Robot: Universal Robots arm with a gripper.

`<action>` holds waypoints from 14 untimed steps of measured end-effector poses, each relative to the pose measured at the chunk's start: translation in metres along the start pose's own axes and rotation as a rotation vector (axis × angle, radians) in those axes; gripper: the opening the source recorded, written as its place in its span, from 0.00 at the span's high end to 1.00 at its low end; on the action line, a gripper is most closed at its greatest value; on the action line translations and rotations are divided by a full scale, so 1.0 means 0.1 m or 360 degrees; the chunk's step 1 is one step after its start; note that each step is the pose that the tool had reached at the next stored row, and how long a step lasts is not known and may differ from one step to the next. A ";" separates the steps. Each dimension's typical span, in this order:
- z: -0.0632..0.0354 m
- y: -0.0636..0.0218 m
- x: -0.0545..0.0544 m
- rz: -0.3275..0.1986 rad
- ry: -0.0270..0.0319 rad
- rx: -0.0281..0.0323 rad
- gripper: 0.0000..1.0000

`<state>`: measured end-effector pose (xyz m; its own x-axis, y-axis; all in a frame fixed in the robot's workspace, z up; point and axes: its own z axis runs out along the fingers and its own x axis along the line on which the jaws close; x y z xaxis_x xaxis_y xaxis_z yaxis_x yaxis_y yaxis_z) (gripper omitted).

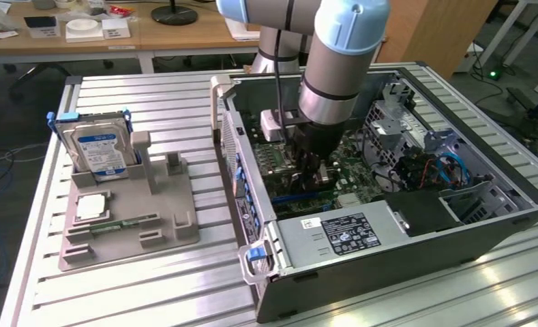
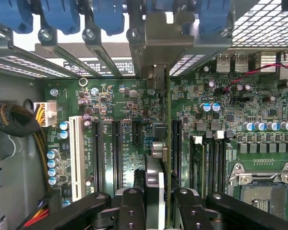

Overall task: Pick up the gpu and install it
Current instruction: 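Insert the gpu into the slot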

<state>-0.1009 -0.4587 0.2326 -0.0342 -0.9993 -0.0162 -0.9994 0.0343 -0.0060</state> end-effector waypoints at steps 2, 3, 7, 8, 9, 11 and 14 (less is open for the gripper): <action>0.006 0.000 0.00 0.0000 0.00002 -0.00001 0.72; 0.008 0.000 0.00 0.0000 0.00003 -0.00001 0.72; 0.016 0.001 0.00 0.0000 0.00003 -0.00003 0.72; 0.021 0.000 0.00 0.0000 0.00001 -0.00004 0.72; 0.024 0.001 0.00 0.0000 0.00002 -0.00004 0.72; 0.028 0.000 0.00 0.0000 0.00002 -0.00005 0.72; 0.034 0.001 0.00 0.0000 0.00003 -0.00006 0.72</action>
<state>-0.1010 -0.4588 0.2292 -0.0343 -0.9993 -0.0161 -0.9994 0.0344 -0.0057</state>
